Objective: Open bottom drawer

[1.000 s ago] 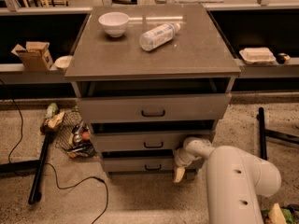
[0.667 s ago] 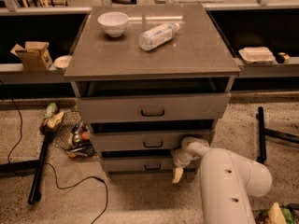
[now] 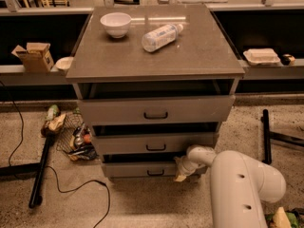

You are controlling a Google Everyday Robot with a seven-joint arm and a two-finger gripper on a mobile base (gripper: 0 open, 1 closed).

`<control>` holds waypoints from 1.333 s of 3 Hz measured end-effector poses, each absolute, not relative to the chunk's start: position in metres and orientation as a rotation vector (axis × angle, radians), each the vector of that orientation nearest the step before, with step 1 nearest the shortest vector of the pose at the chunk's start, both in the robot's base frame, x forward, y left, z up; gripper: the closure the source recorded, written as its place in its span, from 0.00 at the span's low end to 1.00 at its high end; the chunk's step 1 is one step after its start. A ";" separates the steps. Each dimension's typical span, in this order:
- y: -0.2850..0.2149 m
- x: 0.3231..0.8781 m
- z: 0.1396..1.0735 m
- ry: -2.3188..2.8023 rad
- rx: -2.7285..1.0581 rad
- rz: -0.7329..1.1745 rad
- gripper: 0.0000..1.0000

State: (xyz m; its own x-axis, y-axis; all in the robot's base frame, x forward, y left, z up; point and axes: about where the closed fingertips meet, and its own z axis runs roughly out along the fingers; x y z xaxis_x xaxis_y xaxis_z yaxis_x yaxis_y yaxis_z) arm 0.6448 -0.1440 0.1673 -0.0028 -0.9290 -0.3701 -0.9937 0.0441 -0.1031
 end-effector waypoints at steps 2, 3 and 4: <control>-0.148 0.642 0.174 2.005 -1.925 0.256 0.97; -0.148 0.642 0.174 2.005 -1.925 0.256 0.00; -0.148 0.642 0.174 2.005 -1.925 0.257 0.00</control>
Offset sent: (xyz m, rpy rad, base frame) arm -0.0942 -0.0210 0.0463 0.0149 -0.0308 -0.1025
